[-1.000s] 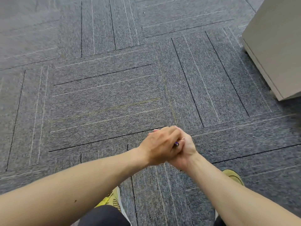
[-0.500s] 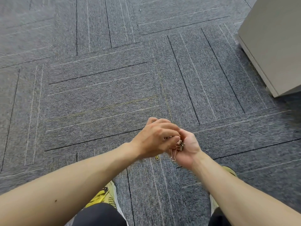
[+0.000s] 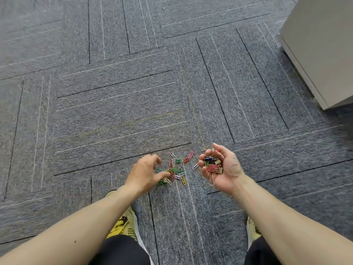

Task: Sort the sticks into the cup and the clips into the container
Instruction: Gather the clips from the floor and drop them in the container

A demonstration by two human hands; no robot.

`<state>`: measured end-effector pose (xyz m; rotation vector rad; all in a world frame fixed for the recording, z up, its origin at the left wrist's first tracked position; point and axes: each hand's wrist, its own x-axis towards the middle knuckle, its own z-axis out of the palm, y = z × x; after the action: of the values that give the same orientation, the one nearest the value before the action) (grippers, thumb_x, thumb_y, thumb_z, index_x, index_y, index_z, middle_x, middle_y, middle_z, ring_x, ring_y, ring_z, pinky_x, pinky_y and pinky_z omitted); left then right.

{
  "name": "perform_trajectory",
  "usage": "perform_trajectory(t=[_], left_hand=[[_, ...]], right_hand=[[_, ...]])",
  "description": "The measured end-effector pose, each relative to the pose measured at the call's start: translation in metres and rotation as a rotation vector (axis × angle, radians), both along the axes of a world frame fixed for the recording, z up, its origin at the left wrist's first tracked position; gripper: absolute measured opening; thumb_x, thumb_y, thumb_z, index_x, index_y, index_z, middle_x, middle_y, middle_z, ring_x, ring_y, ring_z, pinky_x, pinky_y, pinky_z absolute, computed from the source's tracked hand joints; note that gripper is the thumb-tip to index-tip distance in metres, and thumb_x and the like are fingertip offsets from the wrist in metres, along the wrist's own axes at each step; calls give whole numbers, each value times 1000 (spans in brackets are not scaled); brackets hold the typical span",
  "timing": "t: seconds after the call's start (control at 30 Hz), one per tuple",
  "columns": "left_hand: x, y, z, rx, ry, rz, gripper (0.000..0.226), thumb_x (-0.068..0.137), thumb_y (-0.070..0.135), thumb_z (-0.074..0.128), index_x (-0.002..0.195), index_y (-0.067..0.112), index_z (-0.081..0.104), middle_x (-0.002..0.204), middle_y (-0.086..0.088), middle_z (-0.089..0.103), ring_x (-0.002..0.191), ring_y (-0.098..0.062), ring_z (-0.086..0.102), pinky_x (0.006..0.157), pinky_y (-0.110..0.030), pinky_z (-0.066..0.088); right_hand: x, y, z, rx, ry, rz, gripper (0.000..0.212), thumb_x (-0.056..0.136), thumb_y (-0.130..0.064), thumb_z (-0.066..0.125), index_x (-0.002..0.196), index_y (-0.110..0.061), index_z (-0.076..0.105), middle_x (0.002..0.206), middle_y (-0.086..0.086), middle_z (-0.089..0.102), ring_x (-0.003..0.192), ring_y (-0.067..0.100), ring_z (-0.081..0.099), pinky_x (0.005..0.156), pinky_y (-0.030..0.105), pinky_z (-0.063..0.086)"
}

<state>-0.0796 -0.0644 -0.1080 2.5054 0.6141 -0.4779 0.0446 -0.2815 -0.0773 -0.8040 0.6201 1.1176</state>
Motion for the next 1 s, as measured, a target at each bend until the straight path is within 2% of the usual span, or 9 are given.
perform_trajectory(t=[0.1, 0.3, 0.4, 0.5, 0.6, 0.67, 0.73, 0.9, 1.0], left_hand=[[-10, -5, -6, -34, 114, -42, 58, 64, 45, 85, 108, 23, 56, 93, 8, 58, 85, -8, 56, 80, -27, 52], [14, -25, -13, -152, -10, -13, 42, 78, 16, 79, 116, 16, 62, 93, 7, 66, 80, -6, 62, 81, -26, 57], [27, -27, -14, -146, -108, -38, 43, 77, 31, 79, 115, 16, 62, 95, 11, 59, 81, -4, 59, 83, -25, 56], [24, -25, -16, 1, -301, 68, 44, 91, 46, 60, 122, 15, 55, 122, -1, 50, 98, -14, 58, 91, -34, 53], [10, -35, -22, 21, -190, 147, 62, 98, 49, 36, 153, 21, 23, 161, 0, 13, 145, -19, 23, 118, -46, 26], [0, -49, -32, 25, -97, 91, 69, 99, 54, 24, 155, 23, 0, 162, 4, -12, 150, -13, -8, 123, -44, 5], [-3, -62, -41, 74, -53, 81, 71, 98, 58, 17, 153, 22, -12, 159, 3, -23, 147, -12, -22, 122, -44, -4], [18, -93, -49, 129, -95, -54, 76, 98, 60, 16, 152, 20, -17, 158, 0, -27, 144, -11, -28, 118, -37, -18], [28, -95, -54, 126, -163, -176, 71, 100, 57, 22, 155, 21, -4, 162, -1, -14, 148, -13, -18, 119, -33, -13]], right_hand=[[-1, -2, -2, -2, 7, 3, 34, 92, -40, 56, 71, -14, 61, 79, 10, 63, 64, 21, 59, 47, 26, 52], [-1, 0, 1, -30, -4, -6, 33, 92, -38, 56, 71, -14, 60, 78, 9, 63, 63, 21, 60, 47, 25, 51], [-1, 0, 2, -37, -11, -14, 33, 93, -37, 56, 70, -13, 61, 77, 9, 64, 63, 21, 60, 47, 24, 51], [1, -4, 1, -46, -19, -37, 35, 93, -37, 56, 68, -14, 62, 77, 10, 64, 62, 20, 59, 46, 24, 51], [3, -6, 1, -52, -23, -50, 34, 93, -37, 55, 68, -14, 62, 78, 10, 64, 61, 20, 59, 45, 24, 50], [4, -7, -1, -47, -22, -52, 34, 92, -37, 55, 68, -14, 62, 78, 10, 64, 62, 20, 59, 46, 24, 50], [4, -8, -2, -39, -17, -62, 34, 92, -37, 56, 68, -14, 62, 78, 9, 64, 63, 21, 59, 46, 24, 50], [5, -12, -5, -24, -19, -83, 34, 92, -39, 57, 69, -15, 63, 79, 9, 64, 63, 20, 60, 48, 24, 51], [4, -15, -6, -36, -25, -83, 35, 92, -39, 57, 69, -15, 64, 79, 9, 65, 64, 20, 60, 49, 25, 52]])
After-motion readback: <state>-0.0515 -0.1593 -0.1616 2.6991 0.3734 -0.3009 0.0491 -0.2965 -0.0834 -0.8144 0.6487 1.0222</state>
